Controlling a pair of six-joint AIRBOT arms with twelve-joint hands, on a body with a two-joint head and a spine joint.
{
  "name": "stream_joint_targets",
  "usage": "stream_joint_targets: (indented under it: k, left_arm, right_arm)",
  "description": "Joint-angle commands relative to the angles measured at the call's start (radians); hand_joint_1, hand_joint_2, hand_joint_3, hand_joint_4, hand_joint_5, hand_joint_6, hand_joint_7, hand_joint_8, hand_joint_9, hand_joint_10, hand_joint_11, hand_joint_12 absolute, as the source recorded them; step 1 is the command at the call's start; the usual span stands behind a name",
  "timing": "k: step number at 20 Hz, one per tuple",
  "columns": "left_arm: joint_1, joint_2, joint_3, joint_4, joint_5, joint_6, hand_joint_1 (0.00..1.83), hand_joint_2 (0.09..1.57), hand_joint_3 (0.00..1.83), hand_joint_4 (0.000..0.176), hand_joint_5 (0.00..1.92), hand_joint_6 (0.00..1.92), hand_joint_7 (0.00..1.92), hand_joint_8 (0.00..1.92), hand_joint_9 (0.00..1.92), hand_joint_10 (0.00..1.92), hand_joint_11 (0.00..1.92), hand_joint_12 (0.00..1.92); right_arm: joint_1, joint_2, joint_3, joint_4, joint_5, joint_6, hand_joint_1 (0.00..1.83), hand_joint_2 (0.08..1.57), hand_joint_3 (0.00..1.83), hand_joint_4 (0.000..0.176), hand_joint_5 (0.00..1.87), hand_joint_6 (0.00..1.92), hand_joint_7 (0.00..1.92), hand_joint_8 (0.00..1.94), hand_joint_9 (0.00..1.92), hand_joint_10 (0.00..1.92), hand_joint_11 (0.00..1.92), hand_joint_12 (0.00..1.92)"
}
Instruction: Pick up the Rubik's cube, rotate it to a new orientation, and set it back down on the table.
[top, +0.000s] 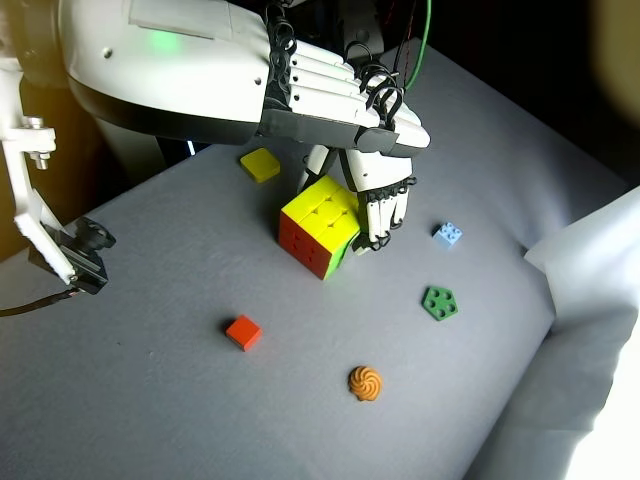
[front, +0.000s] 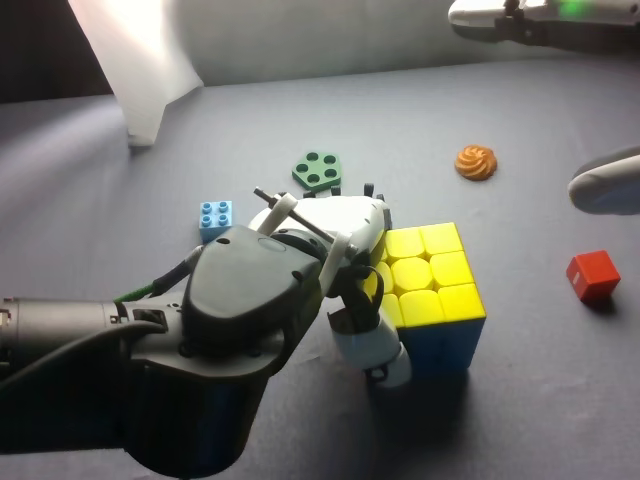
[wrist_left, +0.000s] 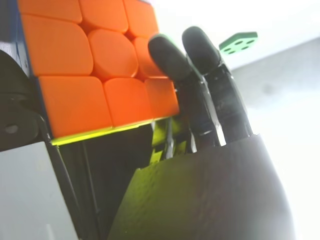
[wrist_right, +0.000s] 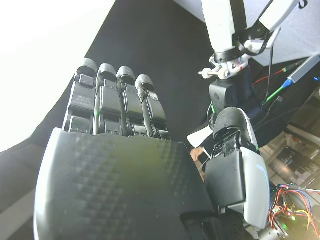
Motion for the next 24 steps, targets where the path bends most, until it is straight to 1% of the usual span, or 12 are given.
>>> stream_joint_targets:
  k: [1,6,10,12,16,17,18,19,20,21,22,24]
  left_arm:
    - [-0.001,-0.007,0.003,0.035,0.001,0.0,1.17,1.22,0.0,0.0,0.88,1.17,0.69,1.48,0.55,1.57,0.39,1.83]
    - [-0.026,0.007,-0.004,0.067,0.016,-0.001,1.18,1.22,0.0,0.0,0.89,1.19,0.69,1.44,0.53,1.45,0.29,1.77]
    - [-0.062,0.025,-0.02,0.068,0.016,-0.001,1.2,1.19,0.0,0.0,0.92,1.05,0.76,1.43,0.62,1.41,0.45,1.72]
    - [-0.091,0.031,-0.027,0.072,0.016,-0.001,1.33,1.23,0.0,0.0,0.83,1.21,0.74,1.41,0.6,1.58,0.37,1.7]
    - [-0.139,0.049,-0.045,0.064,0.015,-0.001,1.19,1.2,0.0,0.0,0.91,1.11,0.73,1.42,0.58,1.36,0.33,1.7]
    - [-0.147,0.054,-0.05,0.064,0.016,-0.001,1.2,1.19,0.0,0.0,0.93,1.06,0.74,1.43,0.58,1.38,0.34,1.74]
    - [-0.157,0.059,-0.055,0.064,0.016,-0.001,1.2,1.2,0.0,0.0,0.94,1.02,0.73,1.47,0.57,1.42,0.35,1.77]
    - [-0.164,0.065,-0.061,0.062,0.016,-0.001,1.2,1.19,0.0,0.0,0.96,1.01,0.75,1.43,0.59,1.41,0.37,1.75]
    - [-0.17,0.071,-0.067,0.056,0.016,-0.001,1.2,1.19,0.0,0.0,0.95,1.04,0.74,1.42,0.59,1.4,0.38,1.75]
    - [-0.173,0.075,-0.071,0.051,0.016,-0.001,1.19,1.2,0.0,0.0,0.91,1.08,0.74,1.44,0.59,1.41,0.38,1.77]
    - [-0.179,0.083,-0.077,0.048,0.016,-0.001,1.19,1.19,0.0,0.0,0.9,1.1,0.76,1.4,0.61,1.4,0.4,1.74]
    - [-0.189,0.097,-0.086,0.047,0.016,-0.001,1.18,1.2,0.0,0.0,0.88,1.13,0.75,1.41,0.58,1.4,0.35,1.77]
  right_arm:
    - [0.009,0.003,-0.002,0.033,0.05,0.001,0.0,1.16,0.0,0.0,0.06,0.01,0.05,0.0,0.02,0.0,0.03,0.02]
    - [0.009,0.009,-0.002,-0.066,0.088,0.0,0.0,1.16,0.0,0.0,0.09,0.01,0.09,0.01,0.05,0.01,0.05,0.04]
    - [0.015,0.008,-0.003,-0.057,0.053,0.0,0.0,1.17,0.0,0.0,0.07,0.0,0.07,0.0,0.04,0.0,0.02,0.03]
    - [0.015,0.008,-0.004,-0.057,0.045,0.0,0.0,1.2,0.01,0.0,0.09,0.01,0.09,0.01,0.06,0.01,0.04,0.05]
    - [0.016,0.008,-0.005,-0.057,0.045,0.0,0.0,1.25,0.01,0.0,0.1,0.0,0.11,0.0,0.09,0.01,0.0,0.25]
    - [0.017,0.008,-0.005,-0.057,0.045,0.0,0.06,1.32,0.0,0.0,0.18,0.0,0.23,0.01,0.23,0.01,0.0,0.55]
    - [0.018,0.008,-0.005,-0.057,0.045,0.0,0.2,1.39,0.0,0.0,0.31,0.01,0.56,0.09,0.53,0.14,0.06,1.01]
    - [0.019,0.008,-0.005,-0.057,0.045,0.0,0.51,1.39,0.0,0.0,0.37,0.01,0.79,0.44,0.63,0.87,0.23,1.38]
    - [0.023,0.008,-0.005,-0.057,0.045,-0.003,0.69,1.37,0.0,0.0,0.39,0.0,0.77,0.87,0.63,1.4,0.34,1.65]
    - [0.028,0.008,-0.005,-0.057,0.044,-0.004,0.74,1.38,0.0,0.0,0.39,0.0,0.73,1.23,0.62,1.68,0.39,1.85]
    - [0.04,0.009,-0.005,-0.02,0.039,-0.034,0.87,1.38,0.0,0.0,0.41,0.0,0.74,1.66,0.72,1.87,0.58,1.91]
    - [0.072,0.016,-0.004,0.042,0.041,-0.079,1.16,1.32,0.0,0.0,0.51,0.02,0.59,1.93,0.73,1.92,0.71,1.92]
